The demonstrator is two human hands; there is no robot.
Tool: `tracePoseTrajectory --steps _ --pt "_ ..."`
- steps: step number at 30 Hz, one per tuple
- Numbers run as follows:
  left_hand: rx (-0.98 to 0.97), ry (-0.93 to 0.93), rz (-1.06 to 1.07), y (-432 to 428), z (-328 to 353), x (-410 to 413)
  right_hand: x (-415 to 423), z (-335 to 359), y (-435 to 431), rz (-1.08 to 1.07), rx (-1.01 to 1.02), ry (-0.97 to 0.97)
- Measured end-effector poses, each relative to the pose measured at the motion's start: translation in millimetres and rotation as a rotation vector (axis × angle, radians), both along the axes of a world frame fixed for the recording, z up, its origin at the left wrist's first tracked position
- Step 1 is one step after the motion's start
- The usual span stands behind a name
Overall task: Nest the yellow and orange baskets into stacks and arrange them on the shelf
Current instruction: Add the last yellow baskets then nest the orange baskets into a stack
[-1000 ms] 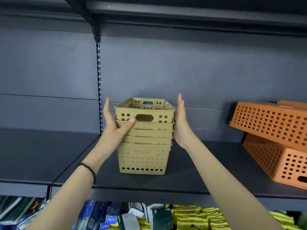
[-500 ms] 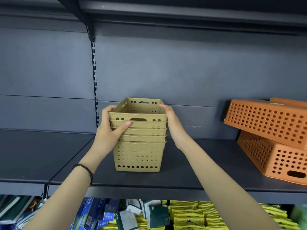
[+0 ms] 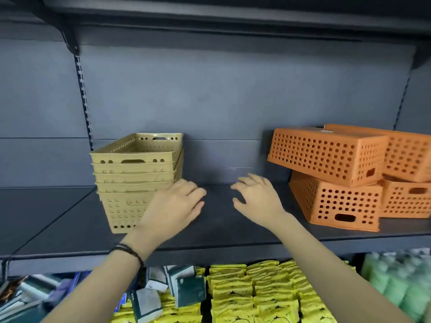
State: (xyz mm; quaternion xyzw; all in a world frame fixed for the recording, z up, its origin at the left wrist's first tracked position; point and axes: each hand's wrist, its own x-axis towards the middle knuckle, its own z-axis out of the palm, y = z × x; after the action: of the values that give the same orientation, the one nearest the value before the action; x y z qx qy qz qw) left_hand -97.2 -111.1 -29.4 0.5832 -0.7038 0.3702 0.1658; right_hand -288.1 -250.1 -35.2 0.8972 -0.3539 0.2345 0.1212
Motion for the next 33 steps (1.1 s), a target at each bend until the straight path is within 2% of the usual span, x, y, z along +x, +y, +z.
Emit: tracePoseTrajectory --steps 3,6,12,15,17,23,27,33 --pt "0.143 -0.058 0.135 -34 -6 -45 -50 -4 -11 -0.040 -0.146 0.059" --pt "0.186 -0.052 0.199 -63 -7 -86 -101 -4 -25 -0.074 -0.198 0.056" --pt "0.098 -0.003 0.177 -114 -4 -170 -202 4 -57 0.004 -0.343 -0.069" --pt "0.044 0.049 0.126 -134 -3 -208 -243 8 -72 0.016 -0.339 -0.164" --pt "0.024 0.107 0.079 -145 -5 -229 -263 11 -83 -0.005 -0.305 -0.155" --pt "0.016 0.245 0.029 -164 -8 -265 -281 39 -120 -0.048 -0.238 -0.052" --pt "0.071 0.331 0.027 -165 -8 -266 -275 57 -136 0.038 -0.240 -0.001" --pt "0.169 0.486 0.008 -168 -1 -268 -257 71 -143 0.165 -0.291 -0.022"
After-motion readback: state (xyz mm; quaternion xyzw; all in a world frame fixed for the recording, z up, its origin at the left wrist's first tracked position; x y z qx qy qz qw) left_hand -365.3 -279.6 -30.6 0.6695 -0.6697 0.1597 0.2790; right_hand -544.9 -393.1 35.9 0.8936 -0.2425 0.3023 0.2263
